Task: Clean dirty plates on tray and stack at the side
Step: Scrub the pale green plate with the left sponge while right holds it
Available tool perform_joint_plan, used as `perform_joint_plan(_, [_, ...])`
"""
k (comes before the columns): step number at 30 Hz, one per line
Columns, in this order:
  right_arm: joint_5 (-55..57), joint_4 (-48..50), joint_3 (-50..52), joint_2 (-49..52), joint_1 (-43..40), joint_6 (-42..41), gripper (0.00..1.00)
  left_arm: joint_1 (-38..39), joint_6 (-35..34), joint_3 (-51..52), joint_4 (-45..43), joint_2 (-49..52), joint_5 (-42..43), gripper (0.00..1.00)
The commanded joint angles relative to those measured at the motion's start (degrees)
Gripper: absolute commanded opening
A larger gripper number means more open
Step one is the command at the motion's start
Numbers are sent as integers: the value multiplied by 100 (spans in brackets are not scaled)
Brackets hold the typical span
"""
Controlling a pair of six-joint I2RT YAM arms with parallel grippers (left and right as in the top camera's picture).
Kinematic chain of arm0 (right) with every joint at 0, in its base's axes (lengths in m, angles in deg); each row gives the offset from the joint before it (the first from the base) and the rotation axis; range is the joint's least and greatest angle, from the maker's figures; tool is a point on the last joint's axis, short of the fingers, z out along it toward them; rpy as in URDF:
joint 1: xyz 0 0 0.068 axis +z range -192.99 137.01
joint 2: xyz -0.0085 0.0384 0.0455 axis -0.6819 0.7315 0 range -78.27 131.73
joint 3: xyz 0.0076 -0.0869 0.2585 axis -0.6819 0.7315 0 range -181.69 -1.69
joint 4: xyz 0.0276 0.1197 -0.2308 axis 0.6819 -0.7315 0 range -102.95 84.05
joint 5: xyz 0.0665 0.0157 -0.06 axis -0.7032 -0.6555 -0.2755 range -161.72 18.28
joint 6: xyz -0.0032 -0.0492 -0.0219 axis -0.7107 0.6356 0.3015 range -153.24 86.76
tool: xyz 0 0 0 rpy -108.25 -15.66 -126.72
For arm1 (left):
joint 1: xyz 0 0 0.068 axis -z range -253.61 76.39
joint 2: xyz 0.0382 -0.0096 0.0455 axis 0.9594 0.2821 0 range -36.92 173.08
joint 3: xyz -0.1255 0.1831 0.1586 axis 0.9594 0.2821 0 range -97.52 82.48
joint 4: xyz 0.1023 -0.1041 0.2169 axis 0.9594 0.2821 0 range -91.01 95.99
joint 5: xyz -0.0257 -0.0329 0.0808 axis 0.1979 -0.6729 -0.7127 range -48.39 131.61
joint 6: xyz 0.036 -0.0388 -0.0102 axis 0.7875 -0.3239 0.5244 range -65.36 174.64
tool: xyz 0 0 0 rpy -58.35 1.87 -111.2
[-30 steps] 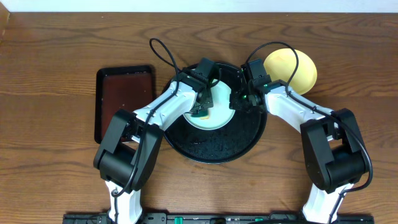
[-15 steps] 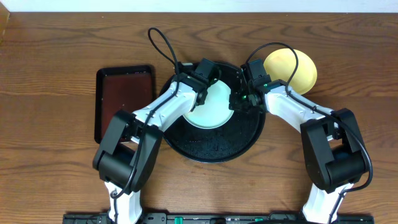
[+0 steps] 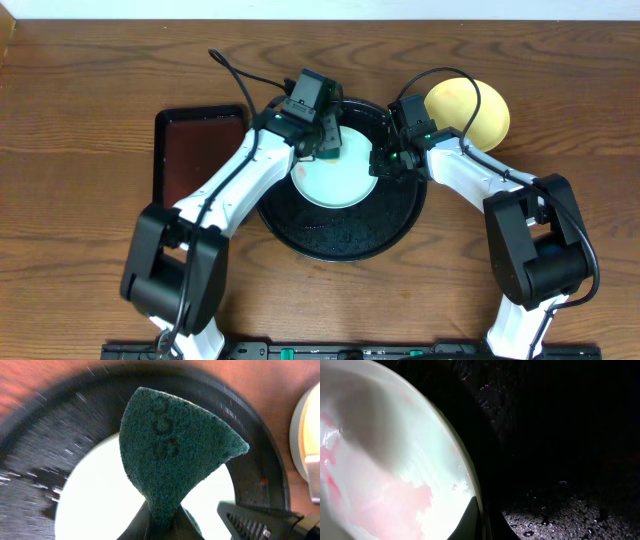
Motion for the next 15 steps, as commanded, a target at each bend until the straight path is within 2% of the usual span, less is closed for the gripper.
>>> perform_joint_plan(1, [330, -15, -15, 133, -175, -85, 1, -24, -249, -13, 22, 334, 511, 8])
perform_joint_plan(4, [289, -2, -15, 133, -175, -85, 1, -24, -251, -13, 11, 623, 721, 7])
perform_joint_plan(8, [289, 22, -15, 133, -175, -85, 1, -33, -243, -13, -111, 968, 542, 8])
perform_joint_plan(12, [289, 15, -15, 133, -175, -81, 1, -85, -179, -11, -31, 1180, -234, 7])
perform_joint_plan(15, [291, -20, -15, 133, -175, -81, 1, -151, 131, -9, 146, 1217, -1169, 8])
